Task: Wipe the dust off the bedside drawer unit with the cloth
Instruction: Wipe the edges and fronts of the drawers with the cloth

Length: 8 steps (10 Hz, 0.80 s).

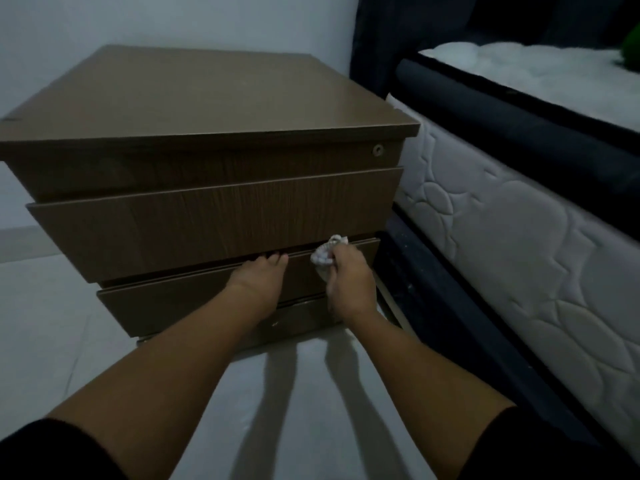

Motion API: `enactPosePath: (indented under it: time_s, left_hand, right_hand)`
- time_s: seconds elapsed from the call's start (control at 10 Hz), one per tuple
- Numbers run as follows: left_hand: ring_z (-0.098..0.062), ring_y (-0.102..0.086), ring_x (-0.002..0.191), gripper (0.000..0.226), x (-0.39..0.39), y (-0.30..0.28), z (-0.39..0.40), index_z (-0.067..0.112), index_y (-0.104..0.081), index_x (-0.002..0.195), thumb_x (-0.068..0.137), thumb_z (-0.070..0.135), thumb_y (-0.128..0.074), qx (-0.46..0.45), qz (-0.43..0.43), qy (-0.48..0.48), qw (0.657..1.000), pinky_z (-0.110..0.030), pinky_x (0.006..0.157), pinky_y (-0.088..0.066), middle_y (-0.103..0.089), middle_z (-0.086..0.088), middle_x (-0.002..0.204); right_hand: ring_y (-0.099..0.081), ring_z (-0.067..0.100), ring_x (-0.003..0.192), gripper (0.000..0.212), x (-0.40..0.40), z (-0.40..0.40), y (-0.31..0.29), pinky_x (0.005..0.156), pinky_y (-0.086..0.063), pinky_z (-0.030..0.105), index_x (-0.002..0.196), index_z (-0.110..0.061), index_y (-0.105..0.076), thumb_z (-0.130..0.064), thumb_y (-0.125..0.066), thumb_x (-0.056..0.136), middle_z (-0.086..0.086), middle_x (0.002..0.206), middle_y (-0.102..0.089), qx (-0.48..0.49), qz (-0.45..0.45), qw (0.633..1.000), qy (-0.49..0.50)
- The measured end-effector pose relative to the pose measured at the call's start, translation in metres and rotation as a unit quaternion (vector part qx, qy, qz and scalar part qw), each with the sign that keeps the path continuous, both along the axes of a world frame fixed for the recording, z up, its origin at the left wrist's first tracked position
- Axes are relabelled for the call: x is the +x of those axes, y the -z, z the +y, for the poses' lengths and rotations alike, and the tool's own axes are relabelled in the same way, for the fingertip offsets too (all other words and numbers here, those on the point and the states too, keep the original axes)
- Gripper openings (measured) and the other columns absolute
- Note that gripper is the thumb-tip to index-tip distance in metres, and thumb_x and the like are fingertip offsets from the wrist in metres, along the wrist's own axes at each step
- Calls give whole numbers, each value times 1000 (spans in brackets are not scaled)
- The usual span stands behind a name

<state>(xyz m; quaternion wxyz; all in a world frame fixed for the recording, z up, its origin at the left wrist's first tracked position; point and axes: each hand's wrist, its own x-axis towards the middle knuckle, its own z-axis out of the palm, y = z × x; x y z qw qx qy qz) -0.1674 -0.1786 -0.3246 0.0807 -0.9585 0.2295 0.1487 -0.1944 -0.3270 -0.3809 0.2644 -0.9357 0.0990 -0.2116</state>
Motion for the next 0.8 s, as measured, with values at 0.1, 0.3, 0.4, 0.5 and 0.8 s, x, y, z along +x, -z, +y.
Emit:
enactPosePath:
  time_s: [0.1,0.3,0.4,0.5,0.8]
  left_hand:
    - [-24,-18,147,83,-2,-4,-19,14,0,155,89,-2,-49,-18,3,19,1000,-39,118,-27,-6,-3,162]
    - [-29,-28,141,85,-5,-4,-33,12,4,154,91,2,-52,20,-9,0,1000,-40,110,-35,-11,-6,160]
    - [-30,-28,140,84,-3,-2,-35,13,5,154,92,4,-51,21,-12,-4,1000,-40,109,-35,-11,-6,159]
    - [-30,-27,140,79,0,0,-38,12,6,154,95,7,-46,21,-11,-1,1000,-39,106,-37,-10,-5,160]
    - [-29,-14,147,88,-1,6,-39,11,9,153,92,10,-54,33,-4,-14,999,-39,114,-28,-5,-5,161]
  right_hand:
    - [-57,26,98,21,8,-4,-12,83,-47,30,107,-11,-54,-6,-51,87,11,106,-59,107,51,993,13]
    - [-58,18,97,23,12,1,11,84,-47,20,109,-7,-58,-3,-53,87,8,109,-60,225,97,965,91]
    - [-58,26,102,21,17,0,28,83,-43,27,107,-6,-60,-6,-52,88,12,107,-63,250,124,952,124]
    - [-59,27,102,16,23,-2,48,82,-43,27,102,-8,-60,-8,-52,88,13,106,-63,273,161,936,154]
    - [-60,30,110,24,24,2,59,92,-48,32,112,0,-54,-5,-52,89,20,116,-62,245,224,931,154]
